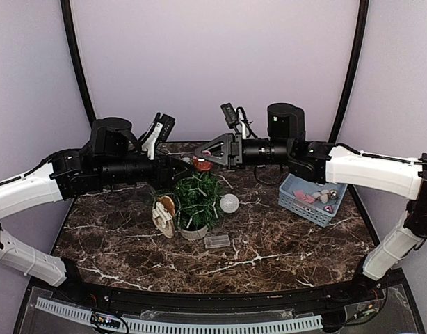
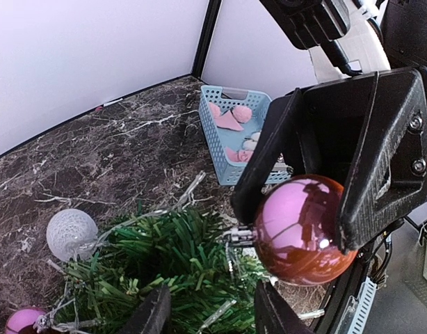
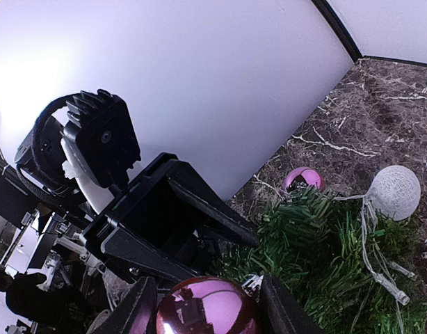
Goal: Decorate the small christmas tree
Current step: Hang the ornament ball on the branch.
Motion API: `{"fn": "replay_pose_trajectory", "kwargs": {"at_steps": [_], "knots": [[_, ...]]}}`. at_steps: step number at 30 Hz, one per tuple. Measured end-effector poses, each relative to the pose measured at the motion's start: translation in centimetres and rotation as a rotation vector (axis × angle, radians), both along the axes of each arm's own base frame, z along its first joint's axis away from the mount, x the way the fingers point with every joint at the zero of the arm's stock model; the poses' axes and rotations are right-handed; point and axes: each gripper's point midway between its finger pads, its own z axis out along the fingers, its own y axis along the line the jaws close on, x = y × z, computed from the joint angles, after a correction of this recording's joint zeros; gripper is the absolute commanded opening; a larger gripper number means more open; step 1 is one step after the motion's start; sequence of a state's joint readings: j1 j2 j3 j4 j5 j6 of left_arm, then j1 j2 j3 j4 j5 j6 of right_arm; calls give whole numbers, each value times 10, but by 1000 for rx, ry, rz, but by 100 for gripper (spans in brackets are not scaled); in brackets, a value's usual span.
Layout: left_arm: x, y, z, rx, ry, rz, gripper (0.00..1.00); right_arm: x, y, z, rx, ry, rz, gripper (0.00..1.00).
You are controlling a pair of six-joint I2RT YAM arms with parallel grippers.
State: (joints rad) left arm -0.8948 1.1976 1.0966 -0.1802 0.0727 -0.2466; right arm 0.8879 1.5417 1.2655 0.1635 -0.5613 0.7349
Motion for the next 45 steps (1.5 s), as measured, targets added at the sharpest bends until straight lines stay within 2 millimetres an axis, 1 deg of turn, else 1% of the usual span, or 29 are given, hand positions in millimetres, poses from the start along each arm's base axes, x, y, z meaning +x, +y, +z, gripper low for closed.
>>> {"fn": "replay_pose_trajectory", "kwargs": {"at_steps": [10, 26, 34, 45], "knots": [[3, 2, 0, 5, -6, 20, 38, 6, -1, -4, -7, 9, -17, 38], [6, 5, -8, 24, -2, 42, 37, 10, 1, -16, -32, 53, -28, 38], [8, 5, -13, 34, 3, 48, 37, 10, 1, -18, -34, 69, -30, 38], [8, 5, -14, 37, 5, 49, 37, 9, -5, -42, -76, 127, -41, 38]]}}
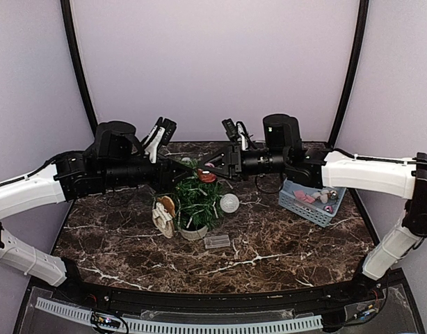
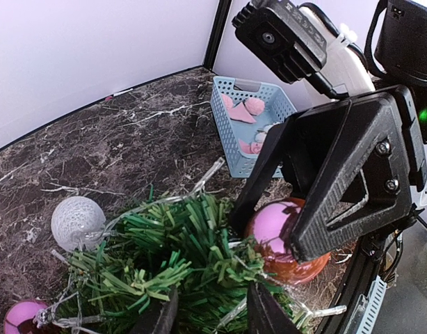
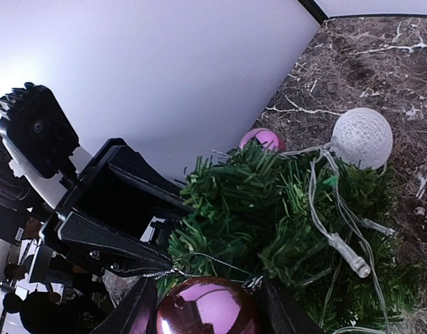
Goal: Decorate the small christmas tree
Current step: Hang the ornament ball on the branch.
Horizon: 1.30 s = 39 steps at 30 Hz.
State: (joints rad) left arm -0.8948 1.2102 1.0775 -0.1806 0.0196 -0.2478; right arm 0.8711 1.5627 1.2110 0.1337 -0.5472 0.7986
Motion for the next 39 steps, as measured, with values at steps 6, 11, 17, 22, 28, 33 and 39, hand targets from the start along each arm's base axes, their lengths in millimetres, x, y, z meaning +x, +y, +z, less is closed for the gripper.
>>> {"fn": "replay_pose_trajectory", "kwargs": {"at_steps": [6, 11, 17, 22, 28, 33, 39], "knots": [[0, 0, -2, 3, 2, 0, 37, -2, -4, -5, -8, 20, -7, 38], [1, -1, -3, 7, 5, 1, 36, -3, -6, -1, 0, 16, -7, 39], [3, 1, -3, 10, 1, 13, 36, -5, -6, -1, 3, 17, 3, 40], [1, 10, 7, -12, -20, 42, 38, -7, -5, 0, 6, 18, 15, 40], [-13, 26, 38, -107, -56, 47, 42, -8, -5, 3, 16, 12, 24, 40], [-21, 19, 50, -170, -45, -4, 41, -8, -4, 4, 22, 9, 27, 40], [-23, -1, 39, -171, 14, -70, 34, -9, -4, 4, 23, 8, 30, 40]]}}
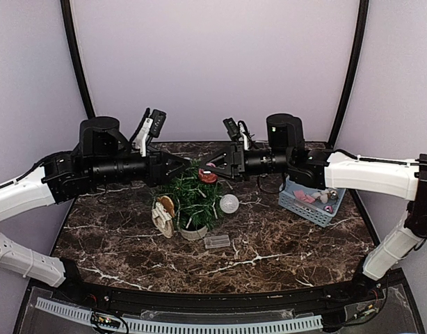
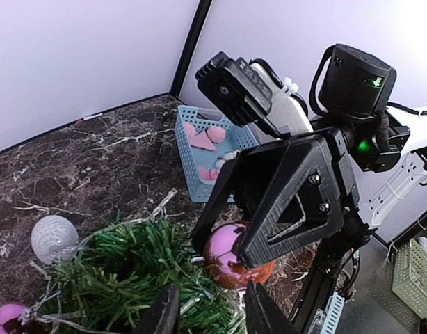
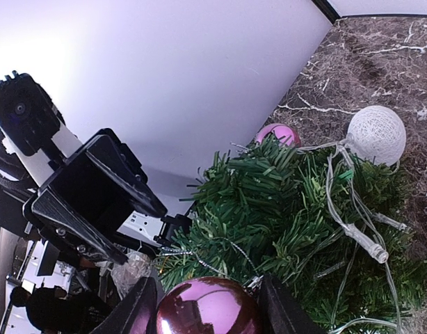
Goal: Decorate the small christmas tree
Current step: Hang the ornament ball on the branch.
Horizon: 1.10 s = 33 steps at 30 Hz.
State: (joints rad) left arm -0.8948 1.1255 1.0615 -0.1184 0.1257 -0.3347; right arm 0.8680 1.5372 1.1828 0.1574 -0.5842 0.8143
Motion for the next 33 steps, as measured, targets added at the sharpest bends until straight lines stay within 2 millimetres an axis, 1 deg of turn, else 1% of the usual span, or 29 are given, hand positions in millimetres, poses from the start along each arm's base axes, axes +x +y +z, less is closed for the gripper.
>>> {"fn": "replay_pose_trajectory", "kwargs": {"at_steps": [4, 11, 15, 28, 33], "knots": [[0, -8, -10, 12, 32, -26, 29, 0, 0, 0, 1, 0, 2, 40], [-2, -14, -11, -1, 48, -51, 21, 0, 0, 2, 6, -4, 4, 40], [-1, -15, -15, 6, 57, -51, 20, -1, 0, 2, 7, -4, 6, 40], [5, -12, -17, 17, 51, -15, 21, 0, 1, 3, 13, -5, 6, 40], [6, -10, -19, 25, 53, -5, 17, 0, 1, 5, 19, -7, 6, 40]]}}
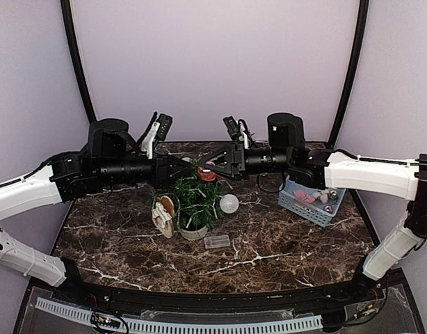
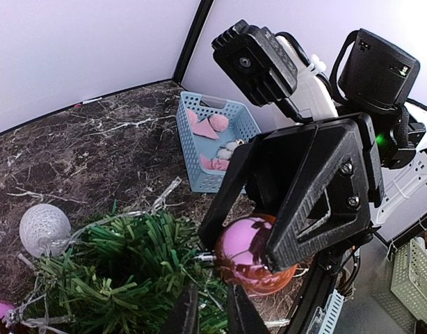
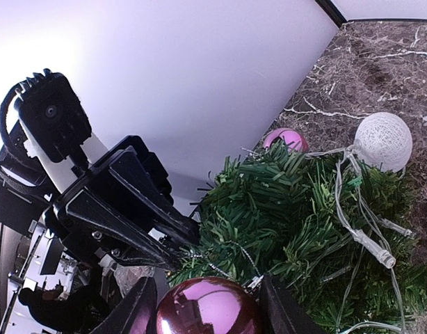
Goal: Decorate the small christmas tree
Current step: Hang the ornament ball on the branch.
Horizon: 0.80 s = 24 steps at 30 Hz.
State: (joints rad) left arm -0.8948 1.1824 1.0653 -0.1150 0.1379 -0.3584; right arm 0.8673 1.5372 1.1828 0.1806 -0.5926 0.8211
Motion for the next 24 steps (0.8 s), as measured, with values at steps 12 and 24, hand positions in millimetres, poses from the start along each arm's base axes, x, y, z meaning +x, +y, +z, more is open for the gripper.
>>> {"fn": "replay_pose_trajectory", "kwargs": {"at_steps": [12, 24], "knots": [[0, 0, 0, 3, -6, -2, 4, -2, 0, 2, 7, 1, 13, 40], [0, 0, -2, 9, 0, -1, 0, -2, 0, 1, 6, 2, 13, 40]]}}
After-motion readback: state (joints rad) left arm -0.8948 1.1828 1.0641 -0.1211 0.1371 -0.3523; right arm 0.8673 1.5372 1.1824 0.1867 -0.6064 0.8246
